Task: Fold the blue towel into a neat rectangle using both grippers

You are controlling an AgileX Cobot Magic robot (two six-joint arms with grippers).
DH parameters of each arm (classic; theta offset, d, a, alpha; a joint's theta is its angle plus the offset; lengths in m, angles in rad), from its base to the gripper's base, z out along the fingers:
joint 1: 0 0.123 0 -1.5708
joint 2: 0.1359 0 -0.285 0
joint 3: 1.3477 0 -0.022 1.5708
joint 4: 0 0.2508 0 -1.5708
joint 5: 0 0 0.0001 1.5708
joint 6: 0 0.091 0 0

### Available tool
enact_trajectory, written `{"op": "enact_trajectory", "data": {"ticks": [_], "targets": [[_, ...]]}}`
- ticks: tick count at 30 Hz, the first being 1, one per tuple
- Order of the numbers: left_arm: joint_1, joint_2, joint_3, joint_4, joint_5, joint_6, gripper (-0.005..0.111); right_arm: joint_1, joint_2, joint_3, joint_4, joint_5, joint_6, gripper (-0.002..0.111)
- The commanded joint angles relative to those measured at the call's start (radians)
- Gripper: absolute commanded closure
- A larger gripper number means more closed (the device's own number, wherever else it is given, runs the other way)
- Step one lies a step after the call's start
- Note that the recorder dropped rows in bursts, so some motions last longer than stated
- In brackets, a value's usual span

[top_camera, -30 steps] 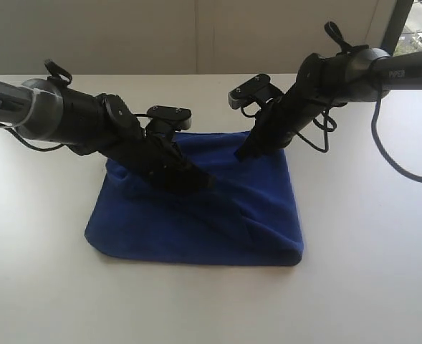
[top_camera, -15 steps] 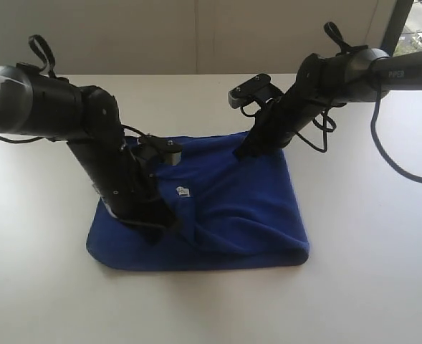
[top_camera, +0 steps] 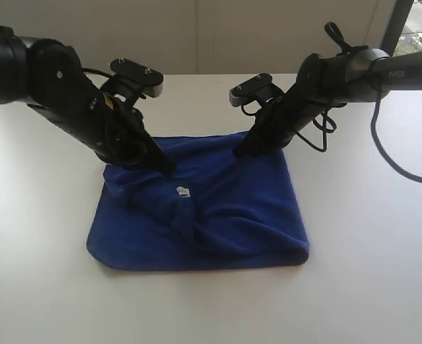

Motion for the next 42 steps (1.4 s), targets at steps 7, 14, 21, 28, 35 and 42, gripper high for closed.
{"op": "enact_trajectory", "data": {"ticks": [7,14,21,28,35,42], "targets": [[0.010,0.221,-0.040,-0.003,-0.034,-0.045,0.107,-0.001,0.003,0.001,0.023,0.013,0.020,0.108],[0.010,0.192,-0.026,0.015,0.376,0.046,0.107,-0.001,0.022,0.001,0.023,0.013,0.022,0.108],[0.010,-0.016,-0.024,0.013,0.398,0.063,0.107,-0.001,0.022,0.001,0.023,0.009,0.022,0.108],[0.010,0.033,-0.024,0.024,-0.110,-0.053,0.107,-0.001,0.022,0.001,0.023,0.030,0.027,0.108],[0.010,0.244,-0.026,0.002,-0.126,-0.067,0.107,-0.001,0.022,0.001,0.023,0.022,0.027,0.108],[0.027,0.242,-0.026,0.069,-0.109,-0.049,0.107,-0.004,0.022,0.001,-0.100,0.048,0.155,0.108]]}}
